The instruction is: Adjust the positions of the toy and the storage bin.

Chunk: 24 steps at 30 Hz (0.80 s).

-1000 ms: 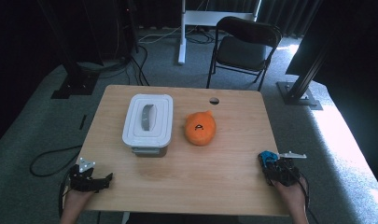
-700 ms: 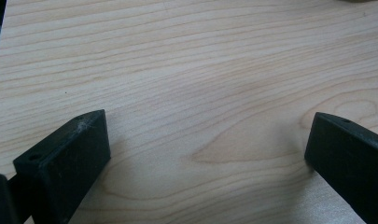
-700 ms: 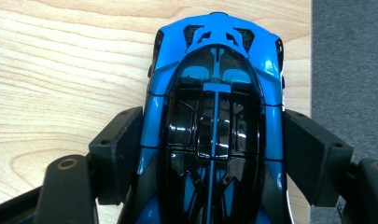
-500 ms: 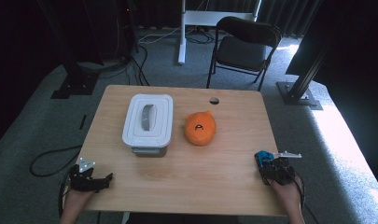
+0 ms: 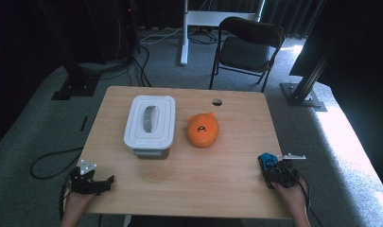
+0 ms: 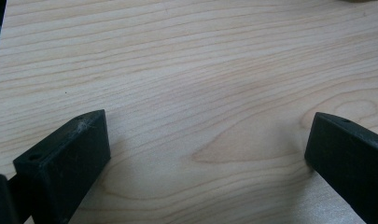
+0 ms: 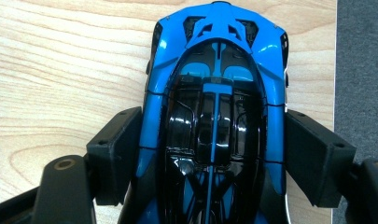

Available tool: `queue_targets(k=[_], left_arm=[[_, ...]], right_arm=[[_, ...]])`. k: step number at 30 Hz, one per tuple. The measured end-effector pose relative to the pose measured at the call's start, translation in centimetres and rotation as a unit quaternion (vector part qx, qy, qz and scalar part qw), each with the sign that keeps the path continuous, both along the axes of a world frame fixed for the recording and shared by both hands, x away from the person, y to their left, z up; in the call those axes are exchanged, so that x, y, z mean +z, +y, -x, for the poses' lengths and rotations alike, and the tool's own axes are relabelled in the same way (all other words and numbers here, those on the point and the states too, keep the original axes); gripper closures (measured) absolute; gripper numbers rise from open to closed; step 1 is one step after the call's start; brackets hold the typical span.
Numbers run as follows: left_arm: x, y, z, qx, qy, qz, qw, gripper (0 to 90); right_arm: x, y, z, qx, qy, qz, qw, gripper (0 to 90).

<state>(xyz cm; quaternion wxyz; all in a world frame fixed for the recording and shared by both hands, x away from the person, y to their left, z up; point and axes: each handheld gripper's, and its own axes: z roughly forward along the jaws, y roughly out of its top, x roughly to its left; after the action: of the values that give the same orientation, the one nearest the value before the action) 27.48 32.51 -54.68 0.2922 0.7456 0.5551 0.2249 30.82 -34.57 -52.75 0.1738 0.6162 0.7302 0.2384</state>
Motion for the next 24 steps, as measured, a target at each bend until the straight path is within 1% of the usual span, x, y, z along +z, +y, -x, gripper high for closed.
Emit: queue_targets(k=[5, 10, 11, 14, 15, 18, 19, 24], left_arm=[[0.0, 0.0, 0.0, 0.0, 0.0, 0.0, 1.0, 0.4], [0.0, 0.0, 0.0, 0.0, 0.0, 0.0, 1.0, 0.5], [0.0, 0.0, 0.0, 0.0, 0.0, 0.0, 1.0, 0.4], [0.0, 0.0, 0.0, 0.0, 0.0, 0.0, 1.0, 0.5], [0.0, 0.0, 0.0, 0.0, 0.0, 0.0, 1.0, 0.4], [0.0, 0.0, 0.0, 0.0, 0.0, 0.0, 1.0, 0.5], [0.0, 0.0, 0.0, 0.0, 0.0, 0.0, 1.0, 0.5], [0.0, 0.0, 0.0, 0.0, 0.0, 0.0, 1.0, 0.5]], right_arm=[[0.1, -0.1, -0.2, -0.001, 0.006, -0.004, 1.0, 24.2], [0.4, -0.3, -0.2, -0.008, 0.003, -0.013, 0.9999, 21.9], [0.7, -0.5, -0.2, -0.013, -0.002, -0.021, 0.9997, 21.4], [0.9, -0.6, -0.1, -0.013, -0.006, -0.021, 0.9997, 21.1], [1.3, -0.6, -0.1, -0.013, -0.012, -0.023, 0.9996, 21.1], [1.4, -0.6, -0.1, -0.014, -0.014, -0.023, 0.9995, 21.1], [1.8, -0.6, -0.1, -0.014, -0.021, -0.025, 0.9994, 21.1], [2.5, -0.6, -0.2, -0.014, -0.031, -0.033, 0.9989, 20.9]])
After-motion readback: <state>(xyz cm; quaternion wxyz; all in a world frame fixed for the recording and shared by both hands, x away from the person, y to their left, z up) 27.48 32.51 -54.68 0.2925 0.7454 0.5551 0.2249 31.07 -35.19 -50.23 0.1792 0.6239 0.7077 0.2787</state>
